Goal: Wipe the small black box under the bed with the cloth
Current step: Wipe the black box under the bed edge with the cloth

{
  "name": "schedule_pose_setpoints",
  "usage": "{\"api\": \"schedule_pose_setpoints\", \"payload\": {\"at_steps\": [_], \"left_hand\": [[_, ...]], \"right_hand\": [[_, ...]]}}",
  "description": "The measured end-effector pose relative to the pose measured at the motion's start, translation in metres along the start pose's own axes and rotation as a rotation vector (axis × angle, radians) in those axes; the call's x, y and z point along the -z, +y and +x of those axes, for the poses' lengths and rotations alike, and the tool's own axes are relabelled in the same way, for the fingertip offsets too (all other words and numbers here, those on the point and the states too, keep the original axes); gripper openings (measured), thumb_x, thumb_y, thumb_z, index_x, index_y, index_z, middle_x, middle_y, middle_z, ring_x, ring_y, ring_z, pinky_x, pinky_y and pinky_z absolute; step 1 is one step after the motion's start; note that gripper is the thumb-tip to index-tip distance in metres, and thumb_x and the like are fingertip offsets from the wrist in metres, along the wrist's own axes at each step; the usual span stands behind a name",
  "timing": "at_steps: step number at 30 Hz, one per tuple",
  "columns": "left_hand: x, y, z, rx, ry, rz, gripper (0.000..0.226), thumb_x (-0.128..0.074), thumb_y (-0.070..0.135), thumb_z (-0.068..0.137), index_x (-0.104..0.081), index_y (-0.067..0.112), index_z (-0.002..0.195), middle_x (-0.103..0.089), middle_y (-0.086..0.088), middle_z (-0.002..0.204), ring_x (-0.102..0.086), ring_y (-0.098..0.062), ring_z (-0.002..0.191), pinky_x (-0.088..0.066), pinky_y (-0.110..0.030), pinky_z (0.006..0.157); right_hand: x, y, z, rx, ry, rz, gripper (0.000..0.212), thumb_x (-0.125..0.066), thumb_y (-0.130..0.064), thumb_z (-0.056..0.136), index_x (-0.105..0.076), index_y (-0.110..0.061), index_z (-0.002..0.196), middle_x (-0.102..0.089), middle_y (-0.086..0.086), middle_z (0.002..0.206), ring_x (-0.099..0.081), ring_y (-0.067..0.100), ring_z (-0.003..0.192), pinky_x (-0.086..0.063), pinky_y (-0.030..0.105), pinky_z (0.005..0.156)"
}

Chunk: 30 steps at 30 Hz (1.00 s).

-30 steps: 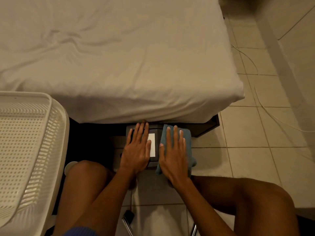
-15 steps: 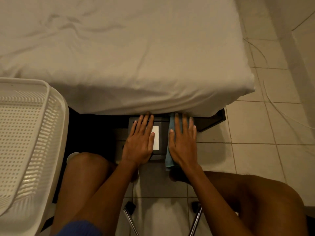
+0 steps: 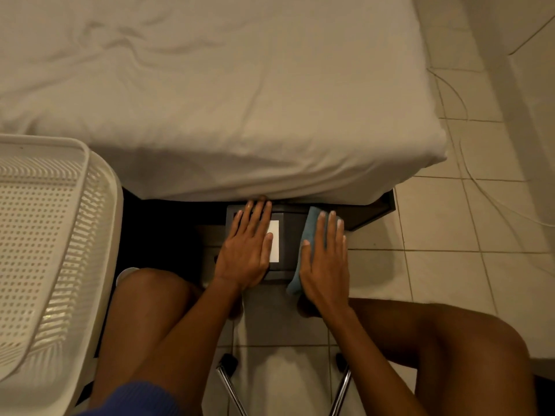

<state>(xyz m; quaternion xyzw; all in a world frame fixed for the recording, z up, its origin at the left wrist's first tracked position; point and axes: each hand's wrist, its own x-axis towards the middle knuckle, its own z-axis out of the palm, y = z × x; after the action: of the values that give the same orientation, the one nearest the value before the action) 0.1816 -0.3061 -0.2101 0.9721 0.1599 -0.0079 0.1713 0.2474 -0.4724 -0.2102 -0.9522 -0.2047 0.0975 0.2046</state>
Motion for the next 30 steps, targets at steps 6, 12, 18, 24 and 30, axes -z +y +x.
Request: {"api": "schedule_pose_setpoints", "payload": {"at_steps": [6,12,18,24,30], "left_hand": [[0.000,0.003,0.000,0.003,0.002,-0.008,0.061,-0.021,0.036,0.103,0.001,0.017,0.157,0.006,0.001,0.165,0.010,-0.016,0.152,0.003,-0.034,0.124],[-0.001,-0.001,0.004,-0.028,-0.025,-0.020,0.060,-0.020,0.037,0.104,0.000,0.020,0.157,0.003,0.001,0.166,0.008,-0.016,0.153,-0.003,-0.037,0.125],[-0.003,0.005,0.002,-0.027,-0.011,-0.048,0.059,-0.021,0.036,0.104,0.001,0.022,0.157,0.004,0.000,0.166,0.011,-0.016,0.152,-0.001,-0.036,0.125],[-0.001,0.003,0.002,-0.021,-0.005,-0.045,0.058,-0.022,0.036,0.104,-0.003,0.022,0.158,0.000,-0.001,0.166,0.007,-0.017,0.153,-0.004,-0.037,0.125],[-0.002,0.007,0.002,-0.022,0.002,-0.032,0.059,-0.020,0.036,0.103,-0.002,0.021,0.158,0.001,-0.001,0.166,0.008,-0.018,0.153,-0.002,-0.037,0.125]], "right_hand": [[0.000,0.003,0.021,-0.020,0.020,-0.007,0.064,-0.029,-0.037,0.105,-0.002,-0.019,0.160,0.002,0.003,0.168,0.007,0.020,0.155,-0.005,0.042,0.126],[-0.004,-0.005,-0.015,-0.018,0.021,-0.069,0.065,-0.019,-0.041,0.104,0.001,-0.015,0.160,0.005,0.006,0.168,0.008,0.022,0.155,-0.003,0.045,0.126],[-0.001,0.004,0.011,0.001,0.010,-0.070,0.063,-0.023,-0.038,0.104,-0.001,-0.019,0.160,0.003,0.005,0.168,0.006,0.021,0.155,-0.004,0.047,0.126],[-0.001,0.001,-0.014,-0.029,-0.002,-0.024,0.064,-0.018,-0.043,0.104,0.003,-0.019,0.160,0.009,0.002,0.168,0.011,0.018,0.154,0.000,0.042,0.125],[0.004,0.008,0.013,-0.029,0.019,-0.006,0.061,-0.025,-0.037,0.106,-0.003,-0.021,0.160,0.003,0.002,0.168,0.005,0.020,0.155,-0.010,0.045,0.126]]}}
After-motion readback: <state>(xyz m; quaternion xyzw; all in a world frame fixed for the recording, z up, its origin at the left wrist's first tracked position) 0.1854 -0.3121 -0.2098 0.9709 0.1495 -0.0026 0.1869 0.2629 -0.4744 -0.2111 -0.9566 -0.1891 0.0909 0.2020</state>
